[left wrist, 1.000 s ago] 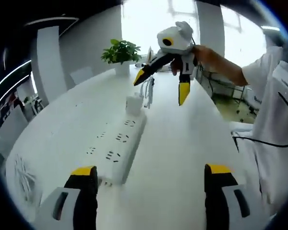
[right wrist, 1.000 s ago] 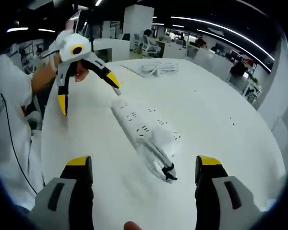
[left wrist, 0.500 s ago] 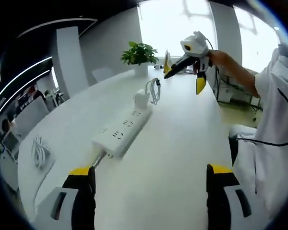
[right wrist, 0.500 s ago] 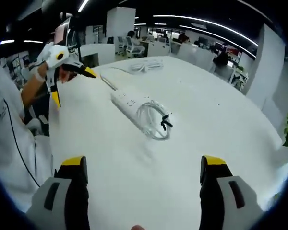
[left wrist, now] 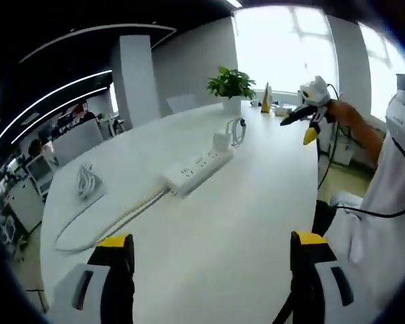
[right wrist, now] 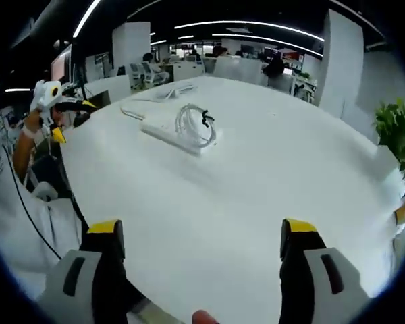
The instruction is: Straighten the power strip on the desk, plug the charger into it
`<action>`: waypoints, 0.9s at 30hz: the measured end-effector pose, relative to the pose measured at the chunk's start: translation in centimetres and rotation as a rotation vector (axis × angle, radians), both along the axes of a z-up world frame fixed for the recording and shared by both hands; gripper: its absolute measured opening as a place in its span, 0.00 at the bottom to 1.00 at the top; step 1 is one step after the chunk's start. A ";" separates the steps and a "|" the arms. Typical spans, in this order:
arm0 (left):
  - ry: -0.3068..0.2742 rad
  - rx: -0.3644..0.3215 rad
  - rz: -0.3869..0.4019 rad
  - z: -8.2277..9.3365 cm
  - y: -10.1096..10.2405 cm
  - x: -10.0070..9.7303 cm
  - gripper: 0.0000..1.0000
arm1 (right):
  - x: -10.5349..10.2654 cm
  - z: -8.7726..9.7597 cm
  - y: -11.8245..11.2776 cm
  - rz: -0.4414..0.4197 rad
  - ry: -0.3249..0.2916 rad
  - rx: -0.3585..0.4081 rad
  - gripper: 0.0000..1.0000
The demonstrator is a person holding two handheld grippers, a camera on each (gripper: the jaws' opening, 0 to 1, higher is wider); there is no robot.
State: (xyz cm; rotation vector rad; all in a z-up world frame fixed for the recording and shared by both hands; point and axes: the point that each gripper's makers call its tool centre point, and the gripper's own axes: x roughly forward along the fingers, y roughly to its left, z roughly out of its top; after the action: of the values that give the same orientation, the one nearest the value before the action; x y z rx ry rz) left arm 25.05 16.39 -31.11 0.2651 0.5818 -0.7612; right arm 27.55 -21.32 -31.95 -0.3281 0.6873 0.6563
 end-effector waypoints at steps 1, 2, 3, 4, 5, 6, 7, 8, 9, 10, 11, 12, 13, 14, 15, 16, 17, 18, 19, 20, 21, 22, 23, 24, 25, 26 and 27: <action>0.015 0.014 0.011 -0.4 0.3 -0.3 0.96 | -0.2 -0.3 -0.1 -0.003 0.001 -0.004 0.88; 0.020 0.024 0.017 -0.8 0.5 -0.4 0.96 | -0.4 -0.6 -0.3 -0.012 0.001 -0.005 0.88; 0.028 0.037 0.027 -1.2 0.8 -0.6 0.96 | -0.4 -0.7 -0.4 -0.020 0.000 -0.001 0.89; 0.040 0.047 0.038 -1.6 1.0 -0.9 0.96 | -0.5 -0.9 -0.4 -0.031 0.000 0.005 0.89; 0.052 0.051 0.043 -1.8 1.1 -1.1 0.96 | -0.7 -1.1 -0.3 -0.032 0.001 0.006 0.89; 0.065 0.053 0.045 -2.1 1.1 -1.4 0.96 | -0.9 -1.2 -0.3 -0.032 0.003 0.007 0.88; 0.080 0.051 0.047 -2.2 1.1 -1.7 0.96 | -1.1 -1.3 -0.1 -0.032 0.007 0.012 0.88; 0.085 0.047 0.050 -2.3 1.1 -1.8 0.95 | -1.3 -1.3 0.1 -0.032 0.007 0.018 0.88; 0.090 0.044 0.050 -2.3 1.0 -1.9 0.95 | -1.3 -1.3 0.2 -0.033 0.007 0.025 0.88; 0.091 0.044 0.048 -2.4 0.8 -2.1 0.95 | -1.3 -1.3 0.3 -0.034 0.006 0.027 0.88; 0.091 0.043 0.043 -2.4 0.7 -2.2 0.95 | -1.3 -1.2 0.4 -0.036 0.004 0.032 0.88; 0.091 0.041 0.041 -2.3 0.5 -2.3 0.95 | -1.3 -1.1 0.5 -0.037 0.003 0.034 0.88; 0.092 0.038 0.037 -2.3 0.4 -2.4 0.95 | -1.2 -1.0 0.6 -0.038 0.000 0.035 0.88; 0.092 0.033 0.031 -2.2 0.1 -2.4 0.95 | -1.2 -0.8 0.6 -0.039 -0.005 0.035 0.87; 0.094 0.029 0.027 -2.2 0.0 -2.4 0.95 | -1.2 -0.7 0.6 -0.040 -0.009 0.036 0.87; 0.098 0.024 0.025 -2.2 -0.1 -2.5 0.95 | -1.2 -0.6 0.7 -0.039 -0.013 0.038 0.87; 0.102 0.017 0.025 -2.1 -0.2 -2.5 0.95 | -1.2 -0.5 0.8 -0.038 -0.015 0.042 0.87; 0.103 0.010 0.026 -2.1 -0.3 -2.5 0.95 | -1.2 -0.5 0.9 -0.036 -0.014 0.047 0.87; 0.103 0.007 0.025 -2.0 -0.5 -2.5 0.95 | -1.3 -0.6 1.1 -0.034 -0.012 0.050 0.87; 0.102 0.007 0.023 -2.1 -0.6 -2.5 0.95 | -1.3 -0.8 1.2 -0.032 -0.008 0.050 0.87; 0.101 0.007 0.017 -2.1 -0.7 -2.5 0.95 | -1.4 -0.9 1.2 -0.033 -0.005 0.049 0.87; 0.100 0.006 0.015 -2.1 -0.9 -2.5 0.95 | -1.4 -1.0 1.3 -0.033 -0.003 0.048 0.87; 0.099 0.001 0.012 -2.0 -1.0 -2.5 0.95 | -1.4 -1.1 1.3 -0.032 -0.001 0.048 0.87; 0.098 -0.005 0.008 -2.0 -1.2 -2.5 0.95 | -1.5 -1.1 1.3 -0.033 0.001 0.049 0.87; 0.099 -0.008 0.003 -2.0 -1.4 -2.6 0.95 | -1.5 -1.1 1.3 -0.034 0.002 0.051 0.87; 0.101 -0.007 0.001 -2.0 -1.4 -2.7 0.95 | -1.4 -1.1 1.3 -0.036 0.002 0.053 0.87; 0.103 -0.001 -0.003 -2.2 -1.5 -2.8 0.95 | -1.4 -1.1 1.2 -0.039 0.002 0.057 0.87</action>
State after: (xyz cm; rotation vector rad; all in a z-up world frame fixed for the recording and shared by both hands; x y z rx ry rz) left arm 22.29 14.90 -33.30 0.2267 0.6782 -0.7813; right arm 26.12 -20.09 -33.04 -0.2611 0.6738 0.6374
